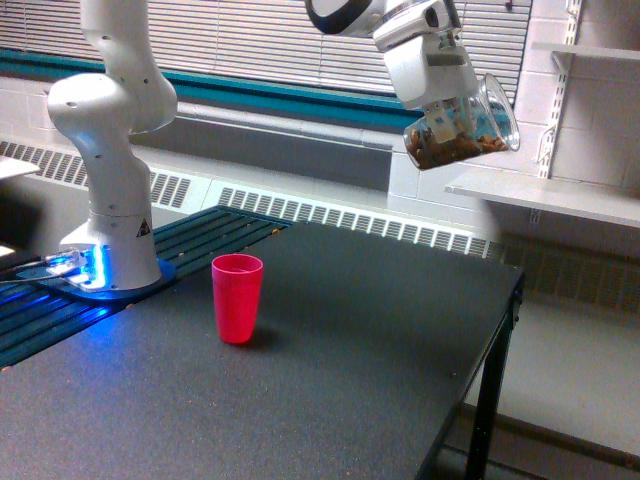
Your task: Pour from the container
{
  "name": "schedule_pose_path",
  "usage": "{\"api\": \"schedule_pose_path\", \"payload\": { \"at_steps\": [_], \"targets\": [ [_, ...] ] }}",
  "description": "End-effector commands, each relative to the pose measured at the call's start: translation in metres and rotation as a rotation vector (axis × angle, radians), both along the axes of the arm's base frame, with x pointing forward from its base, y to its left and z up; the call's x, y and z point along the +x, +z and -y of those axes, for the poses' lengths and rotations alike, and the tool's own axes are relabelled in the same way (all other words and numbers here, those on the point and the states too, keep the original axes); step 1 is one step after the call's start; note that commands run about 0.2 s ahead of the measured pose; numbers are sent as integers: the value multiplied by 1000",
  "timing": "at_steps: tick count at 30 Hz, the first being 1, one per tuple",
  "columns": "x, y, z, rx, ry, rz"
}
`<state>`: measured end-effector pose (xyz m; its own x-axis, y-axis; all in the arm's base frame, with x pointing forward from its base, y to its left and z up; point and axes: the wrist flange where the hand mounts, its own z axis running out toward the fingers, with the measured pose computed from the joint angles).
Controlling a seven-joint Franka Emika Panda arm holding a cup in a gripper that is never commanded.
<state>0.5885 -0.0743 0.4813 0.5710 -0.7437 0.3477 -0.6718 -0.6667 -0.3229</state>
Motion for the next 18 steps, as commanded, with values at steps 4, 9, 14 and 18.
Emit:
{"api": "schedule_pose_path", "payload": {
  "at_steps": [4, 9, 14, 18],
  "targets": [
    [9, -37, 52, -29, -82, -59],
    [3, -33, 55, -38, -78, -55],
    [-5, -26, 61, -57, -78, -52],
    [-14, -21, 65, -67, -82, -46]
  ]
}}
